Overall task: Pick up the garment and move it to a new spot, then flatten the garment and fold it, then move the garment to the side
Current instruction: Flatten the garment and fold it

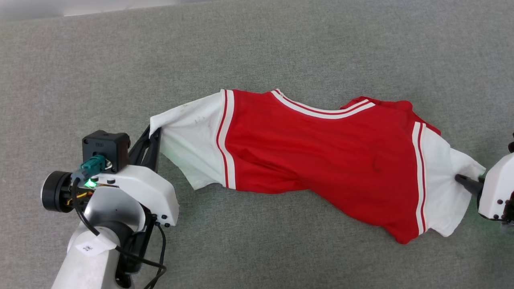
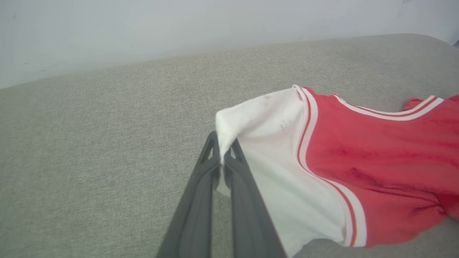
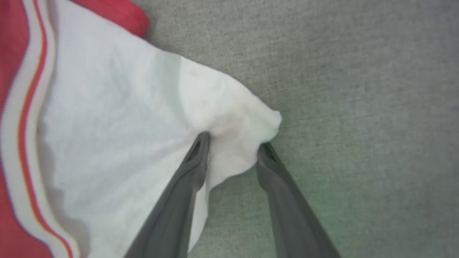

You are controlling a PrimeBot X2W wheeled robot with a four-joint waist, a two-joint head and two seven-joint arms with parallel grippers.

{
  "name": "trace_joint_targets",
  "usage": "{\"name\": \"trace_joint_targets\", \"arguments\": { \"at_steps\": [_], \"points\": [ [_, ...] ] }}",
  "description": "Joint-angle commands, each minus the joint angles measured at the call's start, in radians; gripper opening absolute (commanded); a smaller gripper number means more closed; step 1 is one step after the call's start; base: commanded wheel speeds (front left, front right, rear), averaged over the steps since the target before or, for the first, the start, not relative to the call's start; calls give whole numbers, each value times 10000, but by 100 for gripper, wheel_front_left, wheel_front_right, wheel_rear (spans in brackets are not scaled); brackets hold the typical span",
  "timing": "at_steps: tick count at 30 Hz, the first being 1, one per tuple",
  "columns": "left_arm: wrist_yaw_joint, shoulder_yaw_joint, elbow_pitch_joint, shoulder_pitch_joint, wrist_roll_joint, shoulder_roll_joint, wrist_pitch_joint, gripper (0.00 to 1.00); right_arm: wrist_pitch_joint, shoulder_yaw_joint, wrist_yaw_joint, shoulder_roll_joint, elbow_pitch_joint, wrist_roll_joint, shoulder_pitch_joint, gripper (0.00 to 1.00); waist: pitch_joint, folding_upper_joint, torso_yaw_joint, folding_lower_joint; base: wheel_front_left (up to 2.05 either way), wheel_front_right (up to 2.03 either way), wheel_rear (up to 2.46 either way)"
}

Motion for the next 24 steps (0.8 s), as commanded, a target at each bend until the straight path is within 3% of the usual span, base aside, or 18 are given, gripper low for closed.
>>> {"name": "trace_joint_targets", "arguments": {
  "at_steps": [1,6,12,24],
  "points": [
    [-4,-6,26,-130,-44,11,-52,0,151,423,0,362,432,51,298,0,-15,0,-3,0,0,0,0],
    [-122,-31,244,-194,-26,149,-120,0,-298,360,-1,32,293,121,-181,0,-268,0,-45,0,0,0,0],
    [-125,224,459,-771,2,336,-376,0,-1664,124,-3,-393,-487,-191,-792,0,-692,0,-116,0,0,0,0],
    [-328,900,2289,-3833,-452,403,-1157,0,-3650,-85,-3,-316,-819,-1274,-3010,0,-1404,0,-194,0,0,0,0]
  ]
}}
